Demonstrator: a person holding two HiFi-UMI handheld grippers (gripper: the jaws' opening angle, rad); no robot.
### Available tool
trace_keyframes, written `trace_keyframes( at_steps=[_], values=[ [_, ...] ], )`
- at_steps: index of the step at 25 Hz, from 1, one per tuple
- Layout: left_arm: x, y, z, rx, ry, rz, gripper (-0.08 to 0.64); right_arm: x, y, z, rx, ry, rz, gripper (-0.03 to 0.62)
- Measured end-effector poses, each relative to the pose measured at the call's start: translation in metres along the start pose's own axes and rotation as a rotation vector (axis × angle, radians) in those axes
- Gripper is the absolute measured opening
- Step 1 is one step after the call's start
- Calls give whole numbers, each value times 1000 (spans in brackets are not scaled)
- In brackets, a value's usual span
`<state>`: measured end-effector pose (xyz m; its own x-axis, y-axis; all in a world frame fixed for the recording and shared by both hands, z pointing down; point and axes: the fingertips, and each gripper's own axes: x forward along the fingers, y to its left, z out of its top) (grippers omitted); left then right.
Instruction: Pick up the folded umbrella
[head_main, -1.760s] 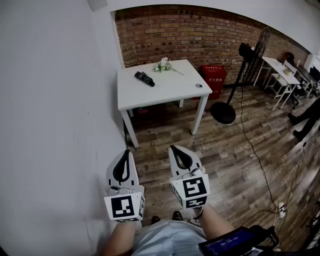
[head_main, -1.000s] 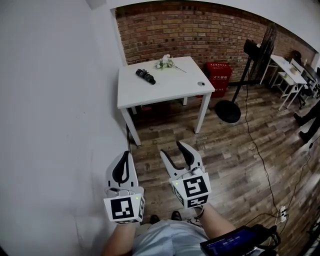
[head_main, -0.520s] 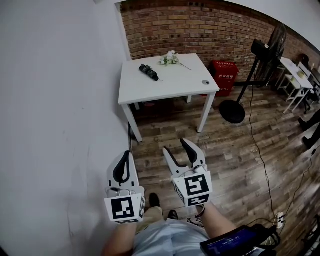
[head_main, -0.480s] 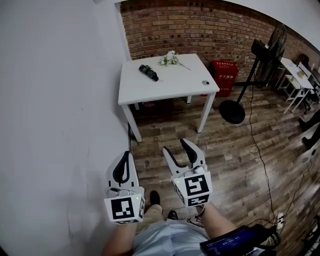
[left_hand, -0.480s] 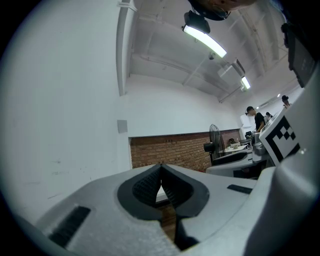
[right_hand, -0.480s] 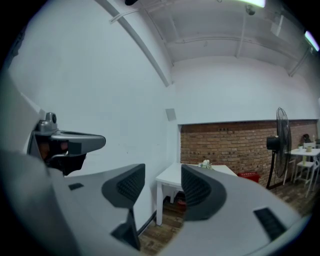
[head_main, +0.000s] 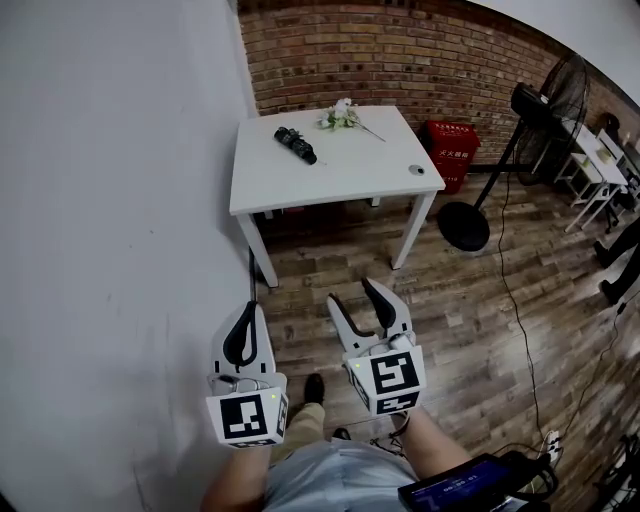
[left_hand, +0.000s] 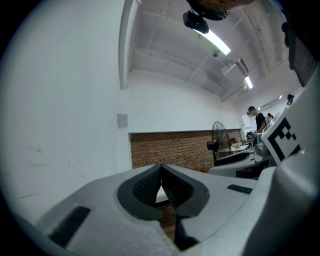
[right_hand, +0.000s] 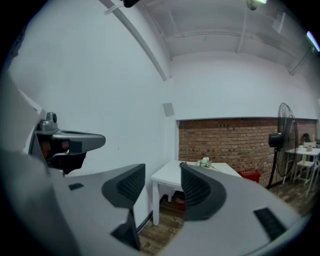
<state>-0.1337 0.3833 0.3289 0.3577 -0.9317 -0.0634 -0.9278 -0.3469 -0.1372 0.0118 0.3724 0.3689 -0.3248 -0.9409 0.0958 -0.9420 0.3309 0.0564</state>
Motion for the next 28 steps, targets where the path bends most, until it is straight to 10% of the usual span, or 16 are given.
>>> trace_keyframes(
  at_steps=[28],
  values=[
    [237, 99, -18, -23, -69, -108, 6, 220, -71, 33, -34, -20, -125, 206]
  ],
)
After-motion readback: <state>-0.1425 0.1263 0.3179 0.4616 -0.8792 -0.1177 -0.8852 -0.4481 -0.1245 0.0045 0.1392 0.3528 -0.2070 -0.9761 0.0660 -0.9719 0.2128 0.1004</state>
